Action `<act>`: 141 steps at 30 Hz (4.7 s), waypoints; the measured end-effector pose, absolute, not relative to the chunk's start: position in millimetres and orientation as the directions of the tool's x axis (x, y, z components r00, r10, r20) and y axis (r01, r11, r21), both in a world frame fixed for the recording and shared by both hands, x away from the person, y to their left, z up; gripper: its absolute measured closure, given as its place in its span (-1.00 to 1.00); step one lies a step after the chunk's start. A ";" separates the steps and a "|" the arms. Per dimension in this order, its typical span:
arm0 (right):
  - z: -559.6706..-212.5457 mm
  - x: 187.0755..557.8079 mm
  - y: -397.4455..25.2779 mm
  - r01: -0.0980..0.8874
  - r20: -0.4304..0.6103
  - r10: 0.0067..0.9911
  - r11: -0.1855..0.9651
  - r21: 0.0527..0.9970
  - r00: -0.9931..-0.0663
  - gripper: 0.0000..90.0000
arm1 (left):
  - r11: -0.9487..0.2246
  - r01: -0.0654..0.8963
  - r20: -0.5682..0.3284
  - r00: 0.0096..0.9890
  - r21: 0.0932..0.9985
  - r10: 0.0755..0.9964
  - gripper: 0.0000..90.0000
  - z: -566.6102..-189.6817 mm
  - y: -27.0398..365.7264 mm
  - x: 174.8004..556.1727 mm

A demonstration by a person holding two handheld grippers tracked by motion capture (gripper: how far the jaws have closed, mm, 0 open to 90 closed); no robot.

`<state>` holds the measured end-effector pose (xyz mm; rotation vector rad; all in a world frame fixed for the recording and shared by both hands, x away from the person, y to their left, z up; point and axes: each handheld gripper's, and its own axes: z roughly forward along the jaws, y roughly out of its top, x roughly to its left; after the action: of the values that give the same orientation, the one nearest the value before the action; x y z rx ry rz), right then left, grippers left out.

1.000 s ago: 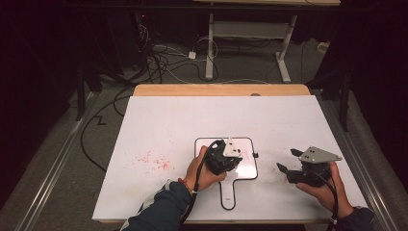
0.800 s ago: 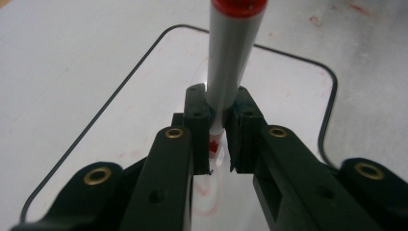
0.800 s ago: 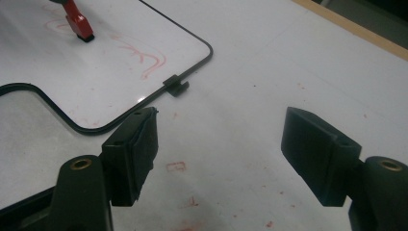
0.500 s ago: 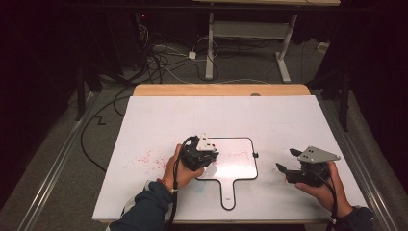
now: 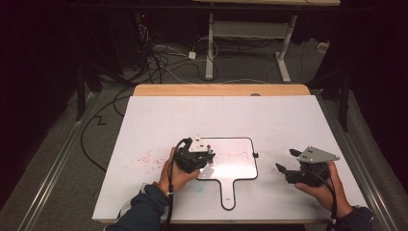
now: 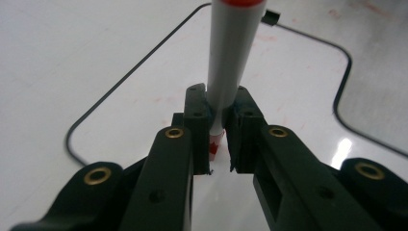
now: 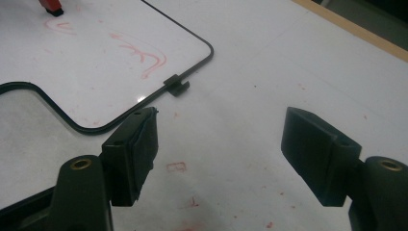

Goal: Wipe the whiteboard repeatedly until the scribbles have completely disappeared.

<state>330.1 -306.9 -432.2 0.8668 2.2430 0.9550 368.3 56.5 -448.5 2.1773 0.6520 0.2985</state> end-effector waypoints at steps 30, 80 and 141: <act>-432.6 329.4 -307.5 0.340 -0.257 0.734 0.557 0.758 -0.629 -0.34 | -0.519 0.376 -0.002 0.811 0.768 0.585 0.74 -447.9 55.3 371.5; -432.9 326.8 -304.1 0.324 -0.307 0.725 0.589 0.741 -0.617 -0.34 | -0.542 0.352 0.034 0.816 0.763 0.577 0.75 -449.3 71.7 361.3; -428.1 326.2 -317.3 0.330 -0.312 0.749 0.571 0.752 -0.585 -0.34 | -0.610 0.257 0.085 0.876 0.750 0.474 0.75 -443.3 -50.7 391.1</act>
<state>326.2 -317.3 -428.1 0.8577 2.1758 0.8657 391.1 -50.7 -443.3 2.2522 0.5244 0.3530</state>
